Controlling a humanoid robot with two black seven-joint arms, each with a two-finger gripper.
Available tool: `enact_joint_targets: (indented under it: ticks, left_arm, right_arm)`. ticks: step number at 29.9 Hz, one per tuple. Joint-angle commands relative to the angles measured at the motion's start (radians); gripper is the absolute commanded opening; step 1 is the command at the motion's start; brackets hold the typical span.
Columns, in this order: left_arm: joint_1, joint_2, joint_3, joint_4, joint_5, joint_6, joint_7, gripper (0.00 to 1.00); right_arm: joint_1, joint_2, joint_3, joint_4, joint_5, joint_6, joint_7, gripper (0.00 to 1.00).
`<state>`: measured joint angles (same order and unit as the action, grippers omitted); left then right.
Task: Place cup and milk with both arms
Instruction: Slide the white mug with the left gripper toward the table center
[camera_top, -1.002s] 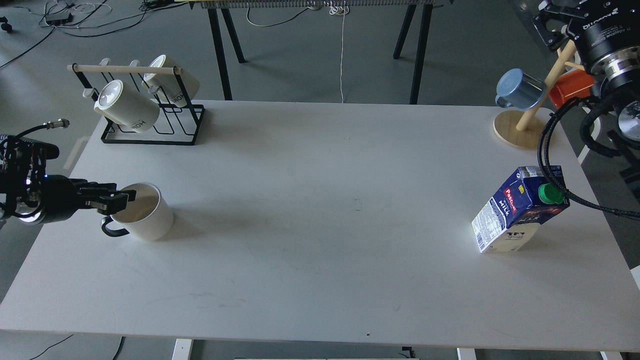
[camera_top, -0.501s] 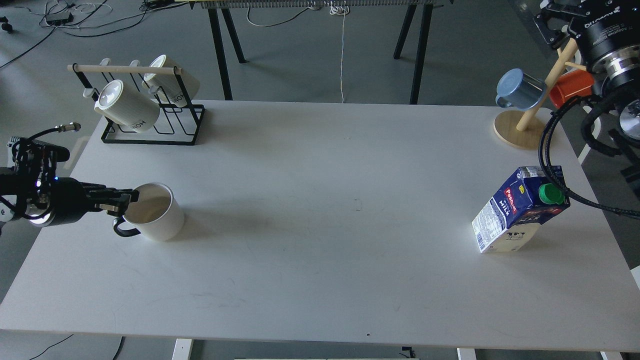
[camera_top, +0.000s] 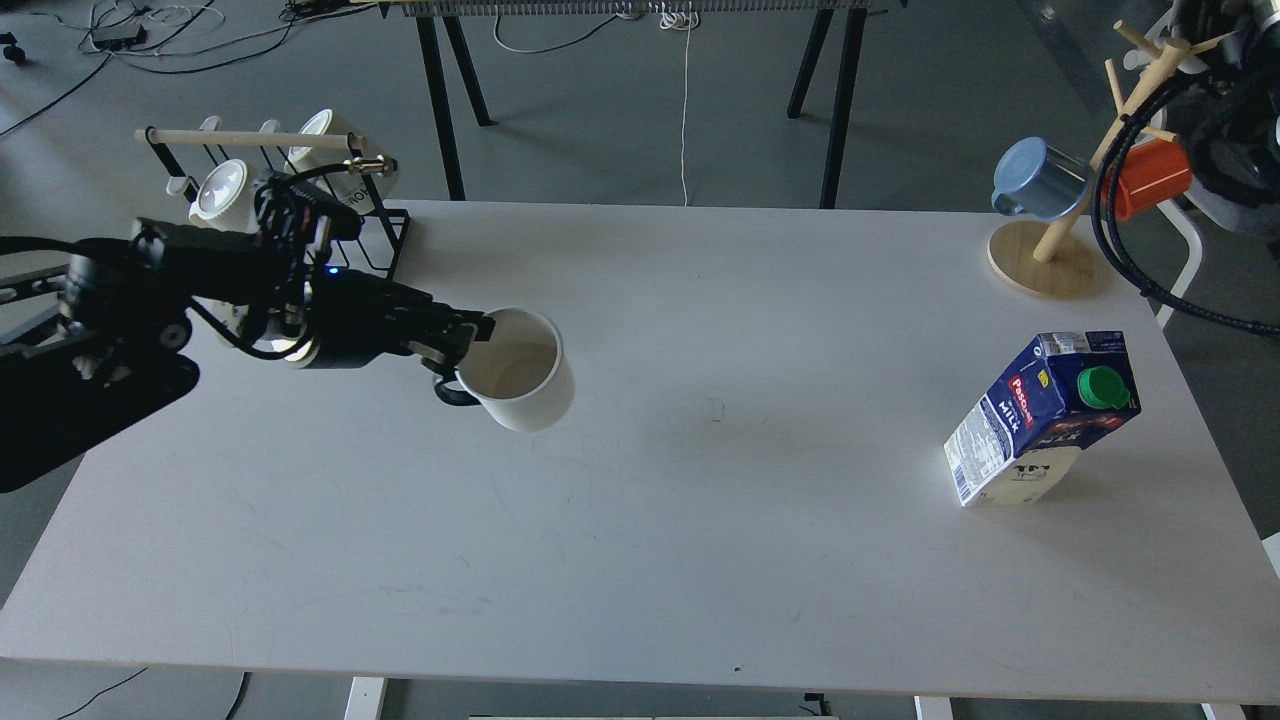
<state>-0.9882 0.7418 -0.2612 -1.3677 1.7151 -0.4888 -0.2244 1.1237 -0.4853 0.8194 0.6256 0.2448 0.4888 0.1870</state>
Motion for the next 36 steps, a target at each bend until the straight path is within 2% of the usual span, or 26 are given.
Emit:
enact_joint_targets:
  ticks: [1,9,14,25,27,30,36]
  left_arm:
    - [-0.010,-0.087,0.002,0.001,0.006,0.000,0.010,0.02]
    - [0.002,-0.266,0.056,0.002,0.242,0.000,0.049,0.04]
    - [0.020,-0.331,0.076,0.018,0.291,0.000,0.077,0.04]
    - [0.051,-0.351,0.076,0.052,0.301,0.000,0.074,0.07]
    - [0.056,-0.351,0.066,0.050,0.301,0.000,0.077,0.12]
    - [0.054,-0.338,0.053,0.050,0.296,0.000,0.077,0.32]
    - [0.056,-0.283,-0.058,0.038,0.241,0.000,0.054,0.43]
  right_arm:
    - [0.018,0.031,-0.017,0.000,-0.002,0.000,0.000,1.00]
    - [0.019,0.036,-0.068,0.002,-0.002,0.000,0.002,1.00]
    - [0.019,0.036,-0.068,0.005,-0.004,0.000,0.002,1.00]
    - [0.021,0.030,-0.068,0.003,-0.004,0.000,0.002,1.00]
    - [0.021,0.022,-0.068,0.003,-0.004,0.000,0.002,1.00]
    - [0.021,0.019,-0.068,0.003,-0.004,0.000,0.002,1.00]
    - [0.022,0.019,-0.069,0.003,-0.004,0.000,0.002,1.00]
